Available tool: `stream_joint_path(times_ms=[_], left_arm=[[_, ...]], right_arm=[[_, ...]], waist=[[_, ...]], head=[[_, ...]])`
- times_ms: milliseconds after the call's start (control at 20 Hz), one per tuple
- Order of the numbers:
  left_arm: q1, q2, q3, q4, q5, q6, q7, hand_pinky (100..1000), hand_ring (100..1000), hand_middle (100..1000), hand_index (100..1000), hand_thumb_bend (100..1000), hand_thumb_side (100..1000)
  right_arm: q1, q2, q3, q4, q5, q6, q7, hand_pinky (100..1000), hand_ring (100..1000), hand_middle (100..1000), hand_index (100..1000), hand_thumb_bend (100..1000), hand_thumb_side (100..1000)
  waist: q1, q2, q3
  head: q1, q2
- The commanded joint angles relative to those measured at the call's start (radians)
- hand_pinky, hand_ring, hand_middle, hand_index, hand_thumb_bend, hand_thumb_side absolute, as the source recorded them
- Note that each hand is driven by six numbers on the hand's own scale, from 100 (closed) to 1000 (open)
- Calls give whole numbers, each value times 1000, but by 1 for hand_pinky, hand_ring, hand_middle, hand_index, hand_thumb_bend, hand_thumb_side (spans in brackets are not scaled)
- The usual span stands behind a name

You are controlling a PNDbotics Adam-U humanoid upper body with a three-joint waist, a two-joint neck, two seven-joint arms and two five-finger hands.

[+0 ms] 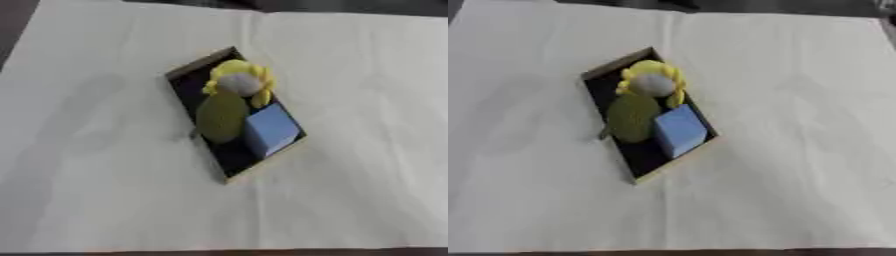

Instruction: Pick up objects on the table and place them in the box.

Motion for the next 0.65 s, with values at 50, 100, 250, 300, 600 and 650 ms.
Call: stream_joint_path(times_ms=[50,100,250,300,600,650], left_arm=[[39,65,77,-43,64,-39,110,835,783,726,843,100,587],[55,69,91,-44,77,-58,136,834,784,729,847,100,591],[109,80,132,-45,97,-114,186,829,786,737,855,100,594],[128,83,143,-45,99,-126,195,827,784,736,856,100,594],[230,81,194,-46,118,-175,212,813,761,727,859,100,595],[243,77,201,-46,120,-177,213,810,758,727,862,100,596]], right_arm=[[-15,-16,-15,-14,-29,-38,-56,882,774,594,746,100,470],[-14,-15,-14,-14,-32,-46,-68,883,775,594,746,100,470],[-12,-12,-15,-14,-43,-74,-99,884,779,599,749,100,470],[-11,-11,-16,-14,-46,-85,-108,884,780,601,750,100,470],[-2,1,-25,-14,-54,-120,-150,886,796,624,762,100,475],[-3,5,-26,-14,-54,-121,-153,886,795,626,762,100,479]], waist=[[-3,-29,0],[-5,-29,0],[-12,-29,0],[-14,-29,-1],[-22,-28,-2],[-23,-28,-3]], head=[[-3,-17],[-3,-17],[-3,-18],[-3,-19],[-6,-24],[-6,-24]])
